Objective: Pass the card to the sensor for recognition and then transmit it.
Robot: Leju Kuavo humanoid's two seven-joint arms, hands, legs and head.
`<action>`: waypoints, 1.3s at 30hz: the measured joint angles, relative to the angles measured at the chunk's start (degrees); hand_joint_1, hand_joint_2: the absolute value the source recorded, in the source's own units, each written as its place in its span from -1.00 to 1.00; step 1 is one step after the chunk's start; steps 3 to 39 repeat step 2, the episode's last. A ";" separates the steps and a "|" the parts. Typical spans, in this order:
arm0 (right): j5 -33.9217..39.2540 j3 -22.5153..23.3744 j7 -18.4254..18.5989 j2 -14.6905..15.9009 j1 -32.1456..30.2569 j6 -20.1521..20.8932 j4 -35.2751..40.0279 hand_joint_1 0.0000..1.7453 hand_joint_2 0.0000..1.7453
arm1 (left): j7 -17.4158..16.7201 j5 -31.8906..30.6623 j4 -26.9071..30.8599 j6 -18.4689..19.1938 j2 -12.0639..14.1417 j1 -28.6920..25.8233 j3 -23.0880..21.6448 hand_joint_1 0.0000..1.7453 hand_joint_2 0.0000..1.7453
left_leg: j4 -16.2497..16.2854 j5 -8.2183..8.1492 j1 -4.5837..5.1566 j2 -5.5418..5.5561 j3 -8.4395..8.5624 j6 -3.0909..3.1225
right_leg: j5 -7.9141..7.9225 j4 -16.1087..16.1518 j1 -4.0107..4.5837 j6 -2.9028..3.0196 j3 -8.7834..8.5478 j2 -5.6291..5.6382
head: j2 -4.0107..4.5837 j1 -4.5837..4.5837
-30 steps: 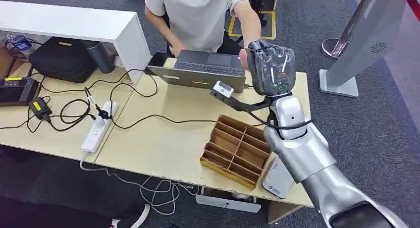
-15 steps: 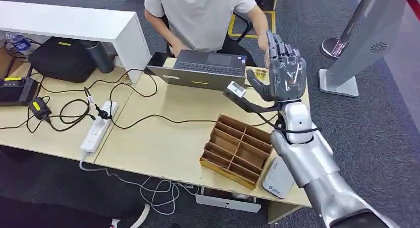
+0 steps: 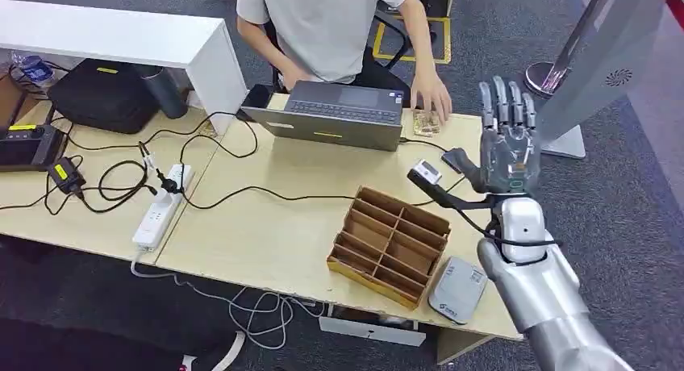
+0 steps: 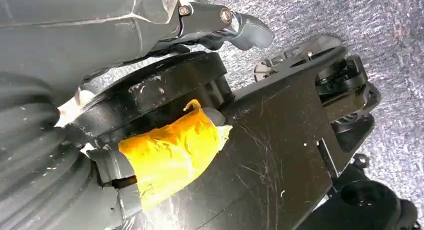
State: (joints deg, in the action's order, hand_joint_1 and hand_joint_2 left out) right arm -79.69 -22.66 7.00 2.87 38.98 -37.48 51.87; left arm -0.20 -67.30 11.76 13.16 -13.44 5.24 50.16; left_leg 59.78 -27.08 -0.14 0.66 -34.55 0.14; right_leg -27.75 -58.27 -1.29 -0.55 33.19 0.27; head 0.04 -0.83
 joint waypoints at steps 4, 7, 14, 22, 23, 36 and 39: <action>-0.79 1.66 0.17 2.43 -1.28 -0.39 0.37 -1.00 1.00 | 0.13 0.24 0.00 -0.07 0.00 -0.05 0.00 -1.00 1.00 | 0.02 0.00 0.01 0.00 0.02 0.00 | 0.00 0.01 -0.01 0.00 0.01 0.00 | 0.00 -0.02; -0.79 1.66 0.17 2.43 -1.28 -0.39 0.37 -1.00 1.00 | 0.13 0.24 0.00 -0.07 0.00 -0.05 0.00 -1.00 1.00 | 0.02 0.00 0.01 0.00 0.02 0.00 | 0.00 0.01 -0.01 0.00 0.01 0.00 | 0.00 -0.02; -0.79 1.66 0.17 2.43 -1.28 -0.39 0.37 -1.00 1.00 | 0.13 0.24 0.00 -0.07 0.00 -0.05 0.00 -1.00 1.00 | 0.02 0.00 0.01 0.00 0.02 0.00 | 0.00 0.01 -0.01 0.00 0.01 0.00 | 0.00 -0.02; -0.79 1.66 0.17 2.43 -1.28 -0.39 0.37 -1.00 1.00 | 0.13 0.24 0.00 -0.07 0.00 -0.05 0.00 -1.00 1.00 | 0.02 0.00 0.01 0.00 0.02 0.00 | 0.00 0.01 -0.01 0.00 0.01 0.00 | 0.00 -0.02; -0.79 1.66 0.17 2.43 -1.28 -0.39 0.37 -1.00 1.00 | 0.13 0.24 0.00 -0.07 0.00 -0.05 0.00 -1.00 1.00 | 0.02 0.00 0.01 0.00 0.02 0.00 | 0.00 0.01 -0.01 0.00 0.01 0.00 | 0.00 -0.02; -0.79 1.66 0.17 2.43 -1.28 -0.39 0.37 -1.00 1.00 | 0.13 0.24 0.00 -0.07 0.00 -0.05 0.00 -1.00 1.00 | 0.02 0.00 0.01 0.00 0.02 0.00 | 0.00 0.01 -0.01 0.00 0.01 0.00 | 0.00 -0.02; -0.79 1.66 0.17 2.43 -1.28 -0.39 0.37 -1.00 1.00 | 0.13 0.24 0.00 -0.07 0.00 -0.05 0.00 -1.00 1.00 | 0.02 0.00 0.01 0.00 0.02 0.00 | 0.00 0.01 -0.01 0.00 0.01 0.00 | 0.00 -0.02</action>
